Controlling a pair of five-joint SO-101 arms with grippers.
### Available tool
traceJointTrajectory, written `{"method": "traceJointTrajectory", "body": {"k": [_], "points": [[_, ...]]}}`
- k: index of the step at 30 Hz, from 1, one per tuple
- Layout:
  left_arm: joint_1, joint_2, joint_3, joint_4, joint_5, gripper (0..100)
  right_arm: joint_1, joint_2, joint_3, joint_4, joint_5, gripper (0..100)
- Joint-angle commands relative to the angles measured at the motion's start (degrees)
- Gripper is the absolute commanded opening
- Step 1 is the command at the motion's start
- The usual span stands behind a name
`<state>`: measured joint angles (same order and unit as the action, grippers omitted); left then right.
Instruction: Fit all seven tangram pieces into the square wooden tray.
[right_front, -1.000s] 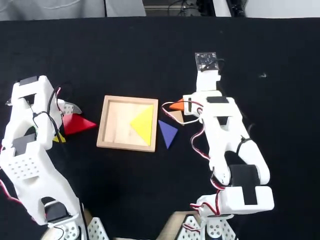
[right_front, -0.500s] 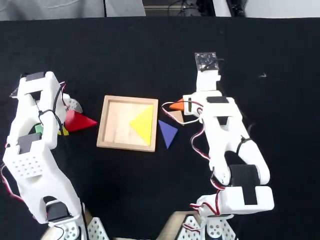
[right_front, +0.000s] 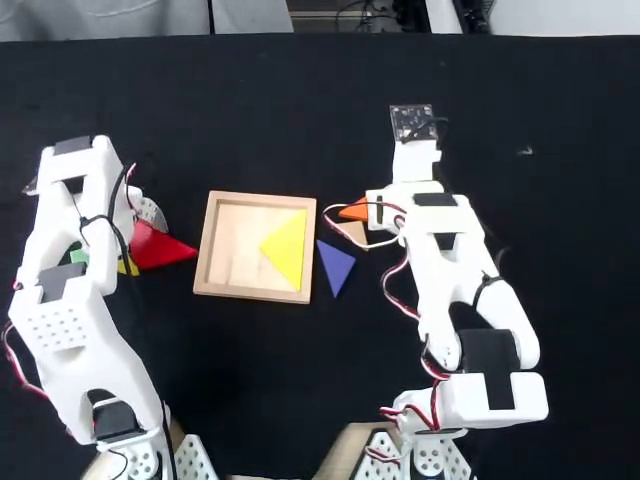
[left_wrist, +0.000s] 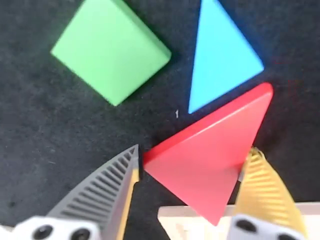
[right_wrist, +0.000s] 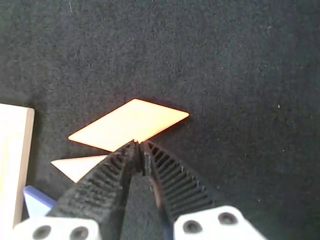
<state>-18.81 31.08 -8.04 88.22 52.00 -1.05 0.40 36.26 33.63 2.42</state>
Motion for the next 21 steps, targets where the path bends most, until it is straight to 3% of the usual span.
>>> {"method": "traceJointTrajectory", "body": {"k": [1,6,15,21], "points": [[0.92,-3.69,-4.53,1.41,-4.22,29,0.79,-0.22,-3.3,-0.7,0.62,1.1],[4.44,-4.4,-7.08,1.76,-18.29,29,0.79,-0.22,-3.3,-0.79,0.62,1.1],[9.54,-4.4,-17.01,2.55,-64.53,29,1.05,-0.22,-3.38,-0.97,0.62,1.1],[13.67,-4.22,-25.54,12.75,-84.22,29,1.32,-0.22,-3.56,-1.14,0.44,1.1]]}}
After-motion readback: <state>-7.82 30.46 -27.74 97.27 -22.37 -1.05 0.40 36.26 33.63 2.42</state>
